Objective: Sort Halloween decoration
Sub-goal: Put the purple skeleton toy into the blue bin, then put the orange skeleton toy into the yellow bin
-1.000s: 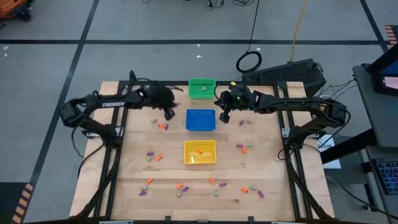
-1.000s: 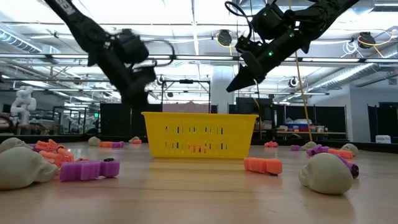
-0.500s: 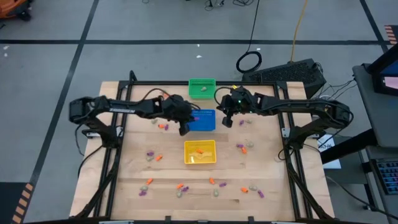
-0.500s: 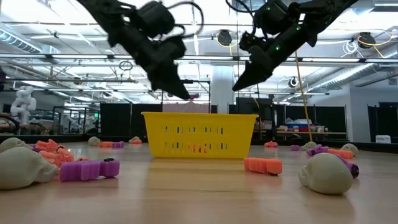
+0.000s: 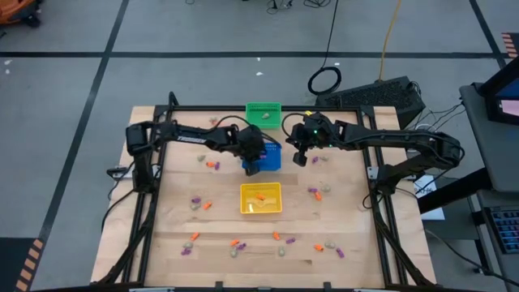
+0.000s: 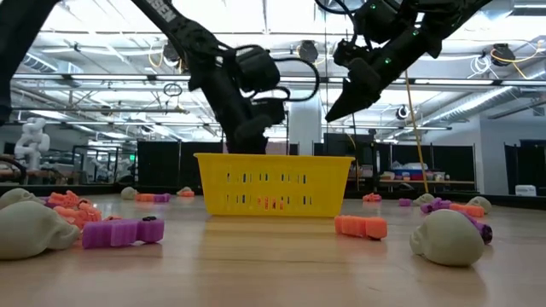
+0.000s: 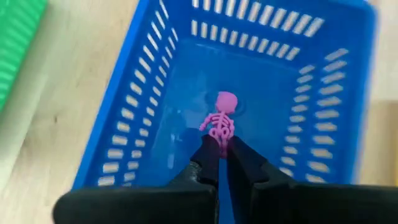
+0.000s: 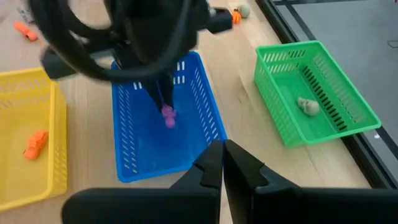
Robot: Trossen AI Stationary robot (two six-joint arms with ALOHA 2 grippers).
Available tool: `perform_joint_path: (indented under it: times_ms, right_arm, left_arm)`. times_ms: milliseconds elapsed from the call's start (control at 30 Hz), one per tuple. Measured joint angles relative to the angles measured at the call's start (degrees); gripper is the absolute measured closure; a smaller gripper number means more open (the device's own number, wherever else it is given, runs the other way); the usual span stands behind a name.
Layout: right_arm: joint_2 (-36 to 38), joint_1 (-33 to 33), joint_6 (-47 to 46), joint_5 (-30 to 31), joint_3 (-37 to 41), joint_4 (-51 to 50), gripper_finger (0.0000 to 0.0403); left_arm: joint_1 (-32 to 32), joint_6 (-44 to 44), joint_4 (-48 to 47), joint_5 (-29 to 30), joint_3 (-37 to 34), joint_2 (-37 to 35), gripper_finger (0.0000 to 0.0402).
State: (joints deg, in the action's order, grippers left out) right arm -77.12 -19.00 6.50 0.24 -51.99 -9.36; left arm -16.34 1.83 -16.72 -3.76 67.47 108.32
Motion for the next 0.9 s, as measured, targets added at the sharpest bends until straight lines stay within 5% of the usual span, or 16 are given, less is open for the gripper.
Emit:
perform_joint_path:
  times_ms: [533,900]
  right_arm:
    - [0.0,0.0,0.2,0.0,0.0,-1.3,0.0403]
    - [0.0,0.1,1.8,0.0,0.0,-6.3,0.0403]
  left_arm:
    - [-0.5,2.8,-1.0,1.3,1.0,-3.4,0.0288]
    - [1.9,12.5,-11.3,-3.3,-3.5,-19.2,0.0396]
